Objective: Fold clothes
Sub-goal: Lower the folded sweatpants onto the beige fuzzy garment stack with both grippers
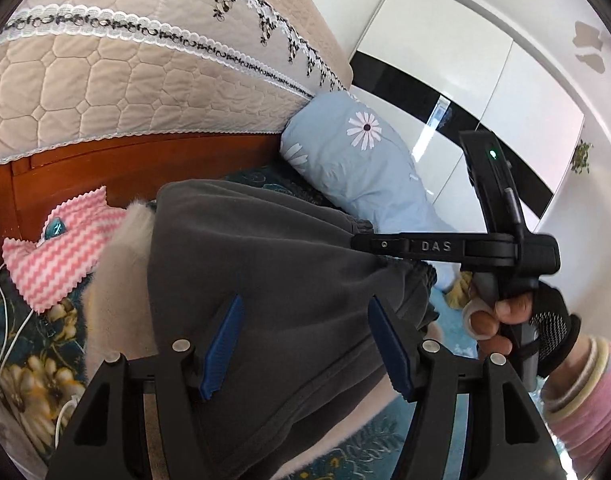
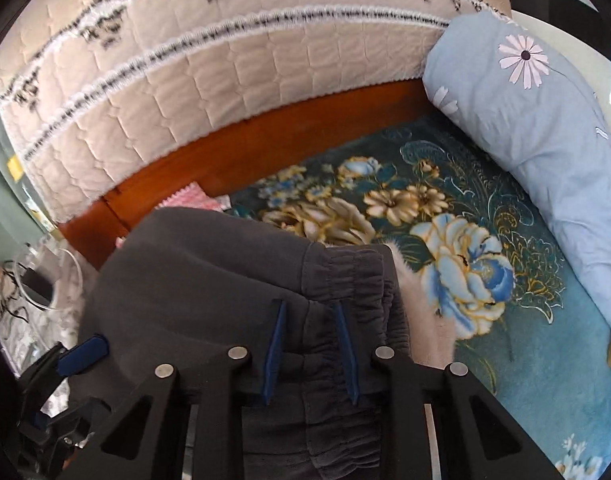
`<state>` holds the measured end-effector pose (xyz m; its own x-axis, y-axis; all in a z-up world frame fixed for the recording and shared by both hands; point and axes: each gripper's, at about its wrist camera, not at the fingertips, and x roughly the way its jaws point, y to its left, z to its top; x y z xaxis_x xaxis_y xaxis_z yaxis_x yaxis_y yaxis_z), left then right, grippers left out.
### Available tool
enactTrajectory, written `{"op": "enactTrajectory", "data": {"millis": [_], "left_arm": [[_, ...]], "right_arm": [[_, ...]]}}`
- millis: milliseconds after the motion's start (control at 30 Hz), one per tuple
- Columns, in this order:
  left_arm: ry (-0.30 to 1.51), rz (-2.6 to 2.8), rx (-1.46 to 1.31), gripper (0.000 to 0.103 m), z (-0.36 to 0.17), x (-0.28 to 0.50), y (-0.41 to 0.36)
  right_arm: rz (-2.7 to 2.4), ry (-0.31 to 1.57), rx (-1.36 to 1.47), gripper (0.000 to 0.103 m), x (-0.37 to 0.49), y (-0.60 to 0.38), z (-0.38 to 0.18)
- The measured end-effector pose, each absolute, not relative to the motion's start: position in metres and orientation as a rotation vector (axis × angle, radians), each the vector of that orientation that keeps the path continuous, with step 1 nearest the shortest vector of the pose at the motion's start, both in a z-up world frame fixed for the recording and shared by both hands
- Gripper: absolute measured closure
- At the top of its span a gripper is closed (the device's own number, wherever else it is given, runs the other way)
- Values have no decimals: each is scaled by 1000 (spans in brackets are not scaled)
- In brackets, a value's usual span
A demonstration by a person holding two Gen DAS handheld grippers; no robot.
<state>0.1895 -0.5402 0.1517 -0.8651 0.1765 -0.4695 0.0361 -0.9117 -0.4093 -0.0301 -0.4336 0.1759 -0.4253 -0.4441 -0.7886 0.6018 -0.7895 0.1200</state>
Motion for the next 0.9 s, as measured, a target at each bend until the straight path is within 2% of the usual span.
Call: {"op": "enactTrajectory", "data": {"millis": [267,367,533,733,833,900], "left_arm": [[-632,2877,-810,38,144,179,-541],[-637,2902,-804,37,147,183,-535],[-687,2914,-751,37,160,205,-523],[-610,2968,-629,37,180,244,-487],[-624,2991,-585,37,173,262,-471],[-671,3007,-577,37,162,274,-465]], "right_arm": [[-2210,136,1218,75,-48,-429,155],[-2236,156,1208,75,-41,-430,159],[-2257,71,1077,74,-11,-410,188],[-2303,-47,914,72,31,-372,224],[-2319,-38,842,72,57,-358,216],[-2329,-30,806,66,75,-353,205]]}}
